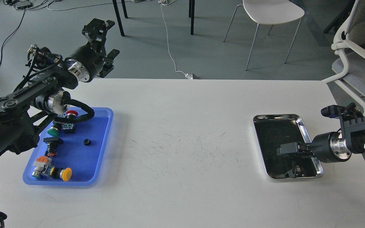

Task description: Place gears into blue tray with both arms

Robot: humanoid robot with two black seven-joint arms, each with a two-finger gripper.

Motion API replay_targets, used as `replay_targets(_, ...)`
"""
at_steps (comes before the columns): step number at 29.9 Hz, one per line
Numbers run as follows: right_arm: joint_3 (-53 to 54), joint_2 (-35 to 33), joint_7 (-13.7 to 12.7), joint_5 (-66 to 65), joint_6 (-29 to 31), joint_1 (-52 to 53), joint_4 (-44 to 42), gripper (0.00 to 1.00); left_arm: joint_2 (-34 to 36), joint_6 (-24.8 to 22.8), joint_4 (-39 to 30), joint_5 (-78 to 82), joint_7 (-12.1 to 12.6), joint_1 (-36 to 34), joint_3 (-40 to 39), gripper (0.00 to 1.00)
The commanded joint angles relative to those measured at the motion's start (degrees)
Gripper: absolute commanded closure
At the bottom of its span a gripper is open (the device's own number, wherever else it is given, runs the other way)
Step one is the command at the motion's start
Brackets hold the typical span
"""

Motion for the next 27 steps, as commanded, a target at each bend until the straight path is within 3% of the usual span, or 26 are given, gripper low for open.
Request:
replay_targets(1,-1.6,2.2,0.0,-0.2,0.0,0.4,-0.9,0.06,0.1,0.0,0.0,0.0,-1.1,0.0,0.0,0.02)
replay_targets(15,-3.2,5.4,-0.3,-0.3,0.1,1.2,-4.4,0.21,0.4,-0.1,-0.2,0.0,-1.6,0.1,0.0,0.02)
replay_targets(21,-4.3,5.2,-0.3,-0.6,1.0,1.9,-4.1,0.42,1.1,-0.1,-0.3,-0.1,-1.6,0.1,0.0,0.02)
replay_targets(25,-6.6,5.3,-0.2,-0.7,1.0,3.3,-4.1,0.47,1.1,-0.1,-0.3,-0.1,-1.6,0.1,-0.1,0.02)
replay_targets(27,-6.8,5.3,-0.2,-1.0,1.5,3.3,-4.2,0.65,1.1,0.0,-0.3,-0.1,-1.6,0.1,-0.1,0.02)
